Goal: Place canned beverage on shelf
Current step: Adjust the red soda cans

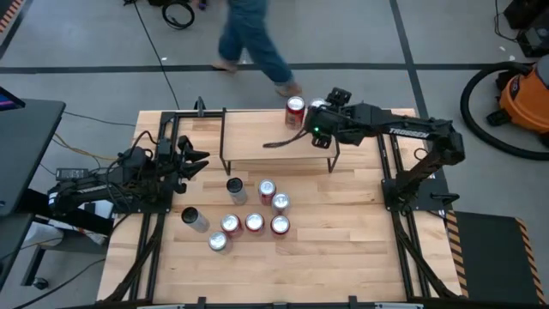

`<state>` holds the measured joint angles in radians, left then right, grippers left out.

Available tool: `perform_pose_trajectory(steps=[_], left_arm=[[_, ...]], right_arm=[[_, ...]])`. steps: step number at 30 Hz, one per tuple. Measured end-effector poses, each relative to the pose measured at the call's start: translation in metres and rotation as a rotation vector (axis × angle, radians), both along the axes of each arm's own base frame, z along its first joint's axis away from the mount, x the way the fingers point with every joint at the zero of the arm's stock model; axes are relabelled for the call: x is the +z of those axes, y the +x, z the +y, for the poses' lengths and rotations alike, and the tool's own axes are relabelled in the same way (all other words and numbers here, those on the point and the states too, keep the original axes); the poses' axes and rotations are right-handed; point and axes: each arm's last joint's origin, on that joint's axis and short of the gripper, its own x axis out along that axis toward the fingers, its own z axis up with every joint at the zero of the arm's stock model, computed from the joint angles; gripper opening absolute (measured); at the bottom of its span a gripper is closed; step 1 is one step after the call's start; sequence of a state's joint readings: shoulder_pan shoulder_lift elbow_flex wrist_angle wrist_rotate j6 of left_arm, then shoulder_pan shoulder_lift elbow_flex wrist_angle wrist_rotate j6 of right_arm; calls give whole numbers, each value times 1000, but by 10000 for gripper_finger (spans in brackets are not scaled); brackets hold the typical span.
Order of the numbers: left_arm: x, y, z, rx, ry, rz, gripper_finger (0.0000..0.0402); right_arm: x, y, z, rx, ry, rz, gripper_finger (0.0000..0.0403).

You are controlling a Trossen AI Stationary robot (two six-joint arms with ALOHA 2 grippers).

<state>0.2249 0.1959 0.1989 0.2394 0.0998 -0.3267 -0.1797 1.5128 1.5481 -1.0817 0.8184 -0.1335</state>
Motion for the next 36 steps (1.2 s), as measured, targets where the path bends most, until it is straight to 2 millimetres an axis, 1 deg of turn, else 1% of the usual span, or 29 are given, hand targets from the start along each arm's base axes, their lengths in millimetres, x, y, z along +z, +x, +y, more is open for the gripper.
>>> perform_pose_trajectory(steps=[3, 8, 12, 15, 19, 25, 29, 36], left_arm=[[0, 0, 0, 0, 0, 0, 156], [-1, 0, 0, 1, 3, 7, 156], [-1, 0, 0, 5, 18, 8, 156], [-1, 0, 0, 5, 19, 9, 156], [-2, 0, 0, 6, 18, 21, 156], [-3, 1, 0, 10, 25, 31, 156], [-3, 1, 1, 17, 24, 32, 156], [-3, 1, 1, 26, 22, 31, 156]], right_arm=[[-9, -5, -4, 11, -9, -17, 368], [-24, -11, -12, -11, -10, 8, 368], [-33, -13, -18, -13, -18, 32, 368], [-35, -11, -24, 0, -10, 16, 368], [-35, -9, -31, 12, -9, 5, 368], [-33, -10, -31, 22, -19, 12, 368], [-30, -10, -28, 30, -27, 23, 368], [-15, -4, -17, 67, -46, -36, 368]])
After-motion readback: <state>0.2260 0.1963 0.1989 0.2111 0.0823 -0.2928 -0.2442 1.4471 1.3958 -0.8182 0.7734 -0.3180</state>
